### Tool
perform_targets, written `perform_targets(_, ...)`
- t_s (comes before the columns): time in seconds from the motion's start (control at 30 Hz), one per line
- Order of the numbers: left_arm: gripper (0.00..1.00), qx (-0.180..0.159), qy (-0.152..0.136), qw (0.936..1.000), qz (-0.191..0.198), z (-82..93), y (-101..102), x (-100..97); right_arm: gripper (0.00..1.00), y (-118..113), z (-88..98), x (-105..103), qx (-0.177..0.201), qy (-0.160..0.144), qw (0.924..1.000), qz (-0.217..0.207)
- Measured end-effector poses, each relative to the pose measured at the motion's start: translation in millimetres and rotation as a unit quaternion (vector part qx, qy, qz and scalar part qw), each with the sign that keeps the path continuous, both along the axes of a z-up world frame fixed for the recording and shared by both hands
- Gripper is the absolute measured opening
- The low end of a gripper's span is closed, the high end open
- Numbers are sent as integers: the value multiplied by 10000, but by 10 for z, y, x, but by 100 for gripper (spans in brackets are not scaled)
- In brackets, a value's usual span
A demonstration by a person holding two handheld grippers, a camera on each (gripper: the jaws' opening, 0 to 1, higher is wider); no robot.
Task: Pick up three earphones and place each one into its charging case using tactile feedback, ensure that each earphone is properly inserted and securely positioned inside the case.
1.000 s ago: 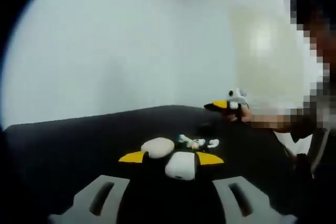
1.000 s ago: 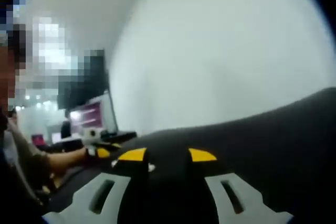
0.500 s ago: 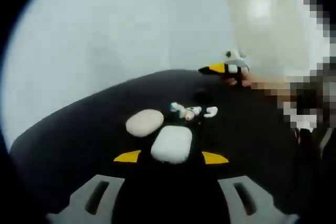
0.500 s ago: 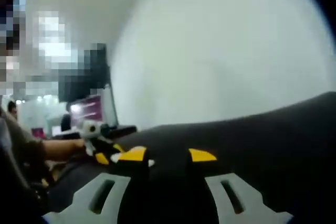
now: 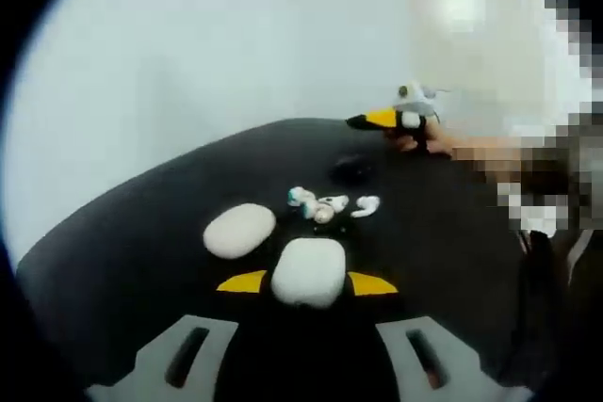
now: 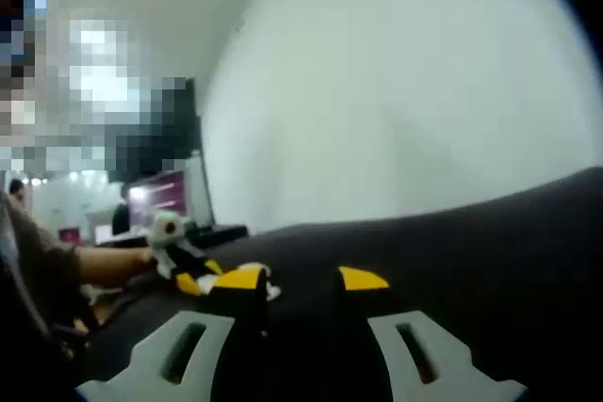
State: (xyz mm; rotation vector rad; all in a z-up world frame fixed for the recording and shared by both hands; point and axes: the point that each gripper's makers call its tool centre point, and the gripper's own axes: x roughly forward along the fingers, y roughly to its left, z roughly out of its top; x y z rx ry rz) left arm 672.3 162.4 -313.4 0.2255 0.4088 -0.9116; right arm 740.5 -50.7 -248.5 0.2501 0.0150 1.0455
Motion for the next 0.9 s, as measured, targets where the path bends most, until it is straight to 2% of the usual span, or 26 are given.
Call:
perform_targets(0.13, 28, -132, -216, 9991, -331, 141, -211, -280, 31, 19, -3, -9, -33, -12, 10000, 23)
perform_targets(0.3, 28, -474, -243, 9924, -1110, 282, -668, -676, 31, 52, -29, -28, -150, -56, 9998, 70)
perform_targets(0.33, 28, -539, -228, 9914, -1170, 302, -760, -730, 31, 53, -33, -28, -163, -61, 9998, 72)
perform_targets(0.4, 28, -484, -280, 9875, -1473, 289, -941, -868, 31, 47, -29, -28, -147, -61, 9998, 76)
perform_targets(0.47, 28, -307, -137, 9851, -1686, 185, -1051, -964, 31, 36, -25, -18, -123, -53, 9999, 62)
perform_targets(0.5, 28, -139, -126, 9845, -1742, 110, -1072, -973, 31, 32, -25, -14, -119, -46, 9999, 58)
perform_targets(0.57, 29, -57, -124, 9839, -1782, 24, -1083, -965, 31, 28, -21, -12, -101, -40, 9999, 56)
perform_targets(0.6, 29, 148, -109, 9851, -1710, -56, -1034, -937, 31, 27, -17, -11, -89, -41, 9999, 59)
perform_targets(0.63, 31, 370, -262, 9860, -1607, -111, -984, -876, 31, 27, -14, -12, -79, -39, 9999, 65)
perform_targets(0.67, 36, 61, -367, 9887, -1452, -45, -999, -849, 31, 32, -12, -17, -76, -43, 9999, 72)
perform_targets(0.73, 39, 133, -378, 9896, -1382, -48, -906, -826, 31, 54, -12, -31, -103, -57, 9999, 100)
perform_targets(0.8, 41, 146, -626, 9895, -1293, -26, -863, -785, 31, 68, -13, -39, -132, -83, 9998, 121)
perform_targets(0.9, 41, 140, -689, 9884, -1350, -19, -833, -796, 31, 111, 42, -113, -111, -187, 9993, 293)
